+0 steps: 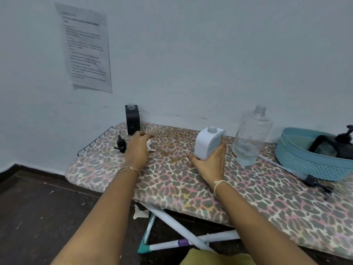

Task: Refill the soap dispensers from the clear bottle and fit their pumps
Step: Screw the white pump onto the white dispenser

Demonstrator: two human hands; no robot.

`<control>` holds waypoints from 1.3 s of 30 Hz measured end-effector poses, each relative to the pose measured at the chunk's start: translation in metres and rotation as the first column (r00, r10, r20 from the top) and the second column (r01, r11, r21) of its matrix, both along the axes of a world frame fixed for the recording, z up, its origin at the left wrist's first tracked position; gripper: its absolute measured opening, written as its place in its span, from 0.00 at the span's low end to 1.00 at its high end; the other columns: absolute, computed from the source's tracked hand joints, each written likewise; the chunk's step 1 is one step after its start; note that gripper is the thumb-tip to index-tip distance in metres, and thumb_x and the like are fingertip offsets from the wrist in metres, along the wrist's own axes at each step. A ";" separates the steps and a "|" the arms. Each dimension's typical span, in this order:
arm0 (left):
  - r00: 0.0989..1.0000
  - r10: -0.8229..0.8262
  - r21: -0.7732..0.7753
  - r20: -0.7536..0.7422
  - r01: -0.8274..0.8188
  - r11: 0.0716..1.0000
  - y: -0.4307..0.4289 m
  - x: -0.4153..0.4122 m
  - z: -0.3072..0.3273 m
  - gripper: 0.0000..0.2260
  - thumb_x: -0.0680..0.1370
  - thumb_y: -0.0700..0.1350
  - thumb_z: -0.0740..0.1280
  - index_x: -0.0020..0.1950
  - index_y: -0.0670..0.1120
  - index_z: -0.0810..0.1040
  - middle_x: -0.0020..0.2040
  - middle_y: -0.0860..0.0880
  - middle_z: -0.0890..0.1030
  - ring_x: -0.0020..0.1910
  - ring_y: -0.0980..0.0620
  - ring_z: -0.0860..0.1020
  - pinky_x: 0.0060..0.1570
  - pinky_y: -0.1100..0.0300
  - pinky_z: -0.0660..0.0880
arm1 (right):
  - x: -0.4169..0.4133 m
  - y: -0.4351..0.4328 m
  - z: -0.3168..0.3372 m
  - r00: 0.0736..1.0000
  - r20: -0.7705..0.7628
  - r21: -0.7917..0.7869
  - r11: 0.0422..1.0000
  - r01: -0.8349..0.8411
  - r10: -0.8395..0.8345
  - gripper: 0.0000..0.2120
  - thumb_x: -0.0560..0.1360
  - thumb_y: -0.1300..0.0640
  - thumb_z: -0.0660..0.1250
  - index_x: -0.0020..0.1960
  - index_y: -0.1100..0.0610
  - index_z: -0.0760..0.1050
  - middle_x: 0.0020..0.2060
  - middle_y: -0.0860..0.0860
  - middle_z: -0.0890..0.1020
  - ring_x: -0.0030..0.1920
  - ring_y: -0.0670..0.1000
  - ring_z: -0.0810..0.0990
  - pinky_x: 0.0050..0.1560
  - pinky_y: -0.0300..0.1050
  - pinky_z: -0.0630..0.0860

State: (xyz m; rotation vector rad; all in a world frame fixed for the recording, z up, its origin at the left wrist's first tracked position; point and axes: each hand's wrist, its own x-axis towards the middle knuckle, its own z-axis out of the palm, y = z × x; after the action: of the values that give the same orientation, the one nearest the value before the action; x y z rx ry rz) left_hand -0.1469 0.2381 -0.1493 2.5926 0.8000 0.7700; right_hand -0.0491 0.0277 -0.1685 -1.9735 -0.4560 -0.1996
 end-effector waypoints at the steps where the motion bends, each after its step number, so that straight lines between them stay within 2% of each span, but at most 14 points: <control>1: 0.999 -0.015 0.026 -0.048 0.016 1.000 0.007 -0.001 -0.002 0.22 0.74 0.30 0.66 0.65 0.47 0.78 0.67 0.42 0.71 0.62 0.41 0.74 0.55 0.50 0.75 | 0.001 0.001 -0.003 1.000 0.000 -0.014 1.000 0.002 -0.002 0.60 0.62 0.45 0.79 0.77 0.54 0.40 0.76 0.53 0.53 0.75 0.55 0.55 0.74 0.56 0.59; 3: 0.986 -0.040 0.078 -0.160 0.053 0.996 0.015 -0.002 -0.003 0.23 0.75 0.31 0.65 0.67 0.49 0.77 0.71 0.40 0.68 0.66 0.39 0.71 0.58 0.46 0.74 | 0.001 0.002 -0.009 1.000 0.002 -0.042 0.999 0.014 -0.014 0.61 0.62 0.45 0.80 0.77 0.54 0.40 0.76 0.53 0.53 0.75 0.55 0.55 0.73 0.57 0.60; 6: 0.953 -0.054 0.137 -0.297 0.098 0.986 0.018 0.001 0.000 0.24 0.78 0.31 0.62 0.70 0.51 0.74 0.74 0.42 0.65 0.70 0.41 0.68 0.62 0.47 0.71 | 0.003 0.003 -0.014 0.999 0.023 -0.043 0.999 0.029 -0.028 0.60 0.61 0.45 0.80 0.77 0.55 0.43 0.75 0.54 0.56 0.75 0.55 0.57 0.73 0.57 0.61; 9: 0.947 -0.092 0.171 -0.307 0.149 0.974 0.021 0.006 0.001 0.20 0.78 0.35 0.63 0.67 0.50 0.77 0.72 0.44 0.69 0.68 0.42 0.69 0.63 0.47 0.71 | 0.007 0.004 -0.015 0.999 0.031 -0.061 0.998 0.016 -0.014 0.59 0.61 0.47 0.80 0.77 0.56 0.44 0.75 0.54 0.57 0.75 0.55 0.58 0.73 0.56 0.62; 13: 0.947 -0.125 0.175 -0.296 0.183 0.967 0.022 0.014 0.003 0.14 0.78 0.37 0.66 0.61 0.48 0.80 0.63 0.44 0.75 0.62 0.43 0.73 0.55 0.50 0.72 | 0.009 0.004 -0.017 0.999 0.034 -0.072 0.997 0.021 -0.019 0.58 0.62 0.48 0.80 0.77 0.56 0.44 0.75 0.53 0.56 0.75 0.53 0.57 0.74 0.53 0.60; 16: 0.964 -0.180 0.170 -0.194 0.214 0.962 0.018 0.022 0.004 0.13 0.76 0.37 0.69 0.59 0.46 0.81 0.61 0.44 0.78 0.58 0.43 0.75 0.53 0.50 0.73 | 0.009 0.004 -0.016 0.999 0.041 -0.048 0.998 0.031 -0.029 0.57 0.63 0.50 0.80 0.77 0.55 0.45 0.75 0.52 0.57 0.74 0.53 0.58 0.74 0.51 0.60; 19: 0.971 -0.211 0.018 0.110 0.211 0.977 -0.001 0.037 0.017 0.13 0.77 0.39 0.69 0.61 0.43 0.79 0.58 0.44 0.80 0.55 0.46 0.76 0.57 0.50 0.74 | 0.009 0.003 -0.016 0.999 0.030 -0.012 0.999 0.045 -0.045 0.56 0.62 0.50 0.81 0.77 0.56 0.47 0.74 0.52 0.59 0.74 0.53 0.60 0.72 0.54 0.63; 22: 0.873 -0.150 -0.251 0.463 0.292 0.923 -0.031 0.057 0.051 0.12 0.80 0.46 0.65 0.62 0.45 0.76 0.53 0.49 0.80 0.52 0.52 0.77 0.52 0.58 0.75 | 0.009 0.003 -0.016 0.998 0.018 0.023 0.998 0.055 -0.055 0.55 0.62 0.50 0.81 0.76 0.55 0.49 0.73 0.52 0.62 0.72 0.53 0.62 0.70 0.56 0.66; 25: 0.760 -0.081 -0.387 0.645 0.415 0.823 -0.057 0.081 0.087 0.11 0.81 0.51 0.63 0.59 0.48 0.76 0.52 0.51 0.81 0.51 0.53 0.79 0.51 0.57 0.76 | 0.009 0.002 -0.017 0.998 0.010 0.045 0.997 0.063 -0.064 0.53 0.62 0.51 0.81 0.76 0.56 0.51 0.71 0.53 0.63 0.72 0.53 0.63 0.69 0.56 0.67; 28: 0.693 -0.111 -0.384 0.713 0.517 0.765 -0.080 0.100 0.112 0.10 0.82 0.52 0.60 0.55 0.49 0.77 0.52 0.49 0.82 0.52 0.49 0.79 0.50 0.53 0.75 | 0.009 0.003 -0.018 0.997 0.004 0.047 0.996 0.072 -0.072 0.52 0.62 0.51 0.80 0.76 0.56 0.51 0.71 0.54 0.64 0.71 0.54 0.64 0.68 0.57 0.67; 33: 0.646 -0.184 -0.347 0.741 0.603 0.719 -0.109 0.122 0.124 0.08 0.83 0.50 0.59 0.53 0.49 0.75 0.52 0.47 0.82 0.51 0.46 0.80 0.44 0.60 0.73 | 0.010 0.003 -0.020 0.998 -0.012 0.057 0.996 0.066 -0.065 0.52 0.64 0.53 0.79 0.76 0.56 0.50 0.72 0.54 0.64 0.72 0.54 0.63 0.69 0.56 0.66; 36: 0.654 -0.189 -0.340 0.733 0.592 0.730 -0.118 0.127 0.121 0.09 0.83 0.48 0.59 0.56 0.45 0.76 0.50 0.48 0.80 0.45 0.57 0.78 0.42 0.71 0.72 | 0.011 0.002 -0.021 0.998 -0.013 0.065 0.996 0.060 -0.059 0.51 0.64 0.54 0.79 0.77 0.56 0.50 0.72 0.53 0.64 0.72 0.53 0.63 0.69 0.55 0.67; 39: 0.689 -0.189 -0.340 0.700 0.553 0.760 -0.119 0.131 0.113 0.10 0.83 0.48 0.59 0.57 0.44 0.76 0.48 0.54 0.79 0.41 0.67 0.76 0.41 0.75 0.70 | 0.011 0.002 -0.022 0.998 -0.015 0.062 0.997 0.055 -0.054 0.51 0.64 0.54 0.79 0.77 0.56 0.50 0.72 0.54 0.64 0.72 0.53 0.63 0.69 0.55 0.67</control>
State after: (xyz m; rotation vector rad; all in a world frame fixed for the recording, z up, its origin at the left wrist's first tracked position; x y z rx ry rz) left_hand -0.0163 0.1188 -0.0366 1.7162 0.1770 1.0174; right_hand -0.0381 0.0295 -0.1904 -1.9262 -0.3828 -0.2326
